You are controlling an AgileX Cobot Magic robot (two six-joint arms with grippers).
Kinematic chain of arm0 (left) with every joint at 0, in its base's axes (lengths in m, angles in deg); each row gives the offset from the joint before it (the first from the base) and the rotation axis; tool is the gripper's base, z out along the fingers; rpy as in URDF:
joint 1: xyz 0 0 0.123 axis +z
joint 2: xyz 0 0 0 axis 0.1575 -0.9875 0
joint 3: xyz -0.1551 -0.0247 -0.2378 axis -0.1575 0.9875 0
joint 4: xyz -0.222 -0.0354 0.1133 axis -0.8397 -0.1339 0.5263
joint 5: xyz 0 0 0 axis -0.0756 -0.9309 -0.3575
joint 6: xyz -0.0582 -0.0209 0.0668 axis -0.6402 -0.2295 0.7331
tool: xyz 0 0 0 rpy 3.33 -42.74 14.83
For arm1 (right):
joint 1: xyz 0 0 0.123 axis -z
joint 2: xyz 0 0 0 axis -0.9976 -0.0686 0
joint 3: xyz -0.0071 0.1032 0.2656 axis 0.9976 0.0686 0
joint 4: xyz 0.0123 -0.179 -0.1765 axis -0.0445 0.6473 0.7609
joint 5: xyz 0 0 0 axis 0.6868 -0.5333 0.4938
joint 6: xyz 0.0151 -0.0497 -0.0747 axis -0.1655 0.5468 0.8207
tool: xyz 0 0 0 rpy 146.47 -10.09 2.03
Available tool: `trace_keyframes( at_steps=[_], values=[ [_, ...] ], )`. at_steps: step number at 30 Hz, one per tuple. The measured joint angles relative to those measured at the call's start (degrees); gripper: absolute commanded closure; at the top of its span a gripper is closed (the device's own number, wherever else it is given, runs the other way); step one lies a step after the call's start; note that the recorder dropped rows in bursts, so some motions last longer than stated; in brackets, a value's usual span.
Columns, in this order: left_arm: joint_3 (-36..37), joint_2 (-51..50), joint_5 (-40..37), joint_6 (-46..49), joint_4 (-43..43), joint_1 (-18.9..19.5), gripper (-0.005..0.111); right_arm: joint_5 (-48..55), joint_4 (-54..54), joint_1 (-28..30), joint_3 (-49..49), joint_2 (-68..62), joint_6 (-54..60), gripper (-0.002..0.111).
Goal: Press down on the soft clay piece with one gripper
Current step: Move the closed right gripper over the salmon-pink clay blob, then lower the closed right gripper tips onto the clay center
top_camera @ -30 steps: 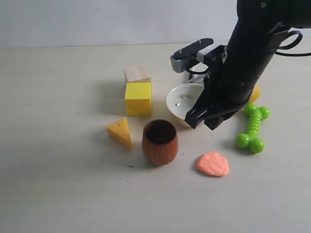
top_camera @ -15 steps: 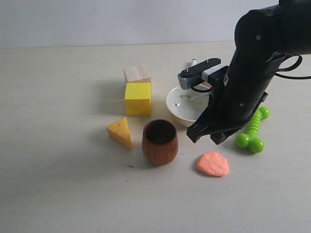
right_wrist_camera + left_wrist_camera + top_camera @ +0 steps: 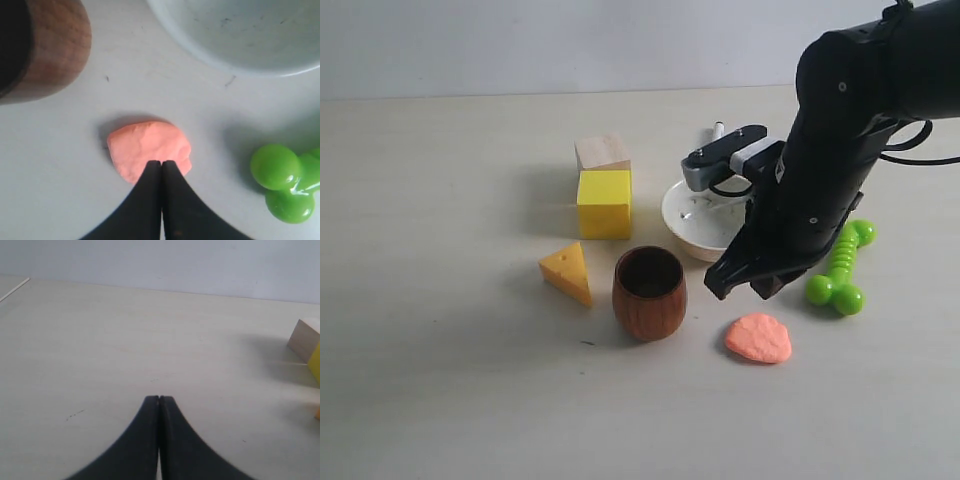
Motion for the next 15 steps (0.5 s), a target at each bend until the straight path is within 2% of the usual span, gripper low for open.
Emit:
trace_keyframes(
  at_steps=[15],
  values=[
    [0.00, 0.00, 0.00, 0.00, 0.00, 0.00, 0.107, -1.96, 1.06, 0.00, 0.00, -4.51, 0.44, 0.108]
  ],
)
